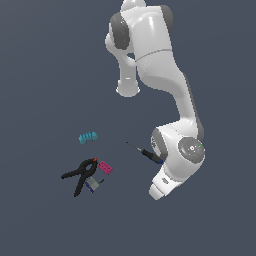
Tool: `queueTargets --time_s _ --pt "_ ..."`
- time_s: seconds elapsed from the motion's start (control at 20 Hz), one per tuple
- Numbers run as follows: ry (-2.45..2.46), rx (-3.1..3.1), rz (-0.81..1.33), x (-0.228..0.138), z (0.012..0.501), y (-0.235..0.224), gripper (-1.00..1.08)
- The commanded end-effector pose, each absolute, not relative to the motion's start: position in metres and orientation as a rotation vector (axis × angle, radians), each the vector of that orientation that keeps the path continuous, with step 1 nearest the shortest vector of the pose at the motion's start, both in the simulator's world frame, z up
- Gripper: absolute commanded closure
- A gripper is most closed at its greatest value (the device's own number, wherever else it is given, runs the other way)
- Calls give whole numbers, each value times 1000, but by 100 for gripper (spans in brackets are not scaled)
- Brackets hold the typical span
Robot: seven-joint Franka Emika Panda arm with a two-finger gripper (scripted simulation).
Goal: Pick up a designated object from a clutter of objects.
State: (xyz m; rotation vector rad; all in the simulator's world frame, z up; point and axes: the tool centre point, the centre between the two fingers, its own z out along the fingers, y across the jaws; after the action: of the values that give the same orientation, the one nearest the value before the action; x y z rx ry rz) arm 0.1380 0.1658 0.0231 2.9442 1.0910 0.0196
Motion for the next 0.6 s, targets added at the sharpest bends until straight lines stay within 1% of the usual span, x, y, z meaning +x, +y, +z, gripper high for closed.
queueTargets --time_s 0.0,0.05,0.1,0.55 --pt "1094 2945 0 134 13 166 -92" --pt "1094 2945 0 134 14 166 -92" --pt "1094 2945 0 134 14 166 108" --pt "1094 2945 0 134 14 166 108"
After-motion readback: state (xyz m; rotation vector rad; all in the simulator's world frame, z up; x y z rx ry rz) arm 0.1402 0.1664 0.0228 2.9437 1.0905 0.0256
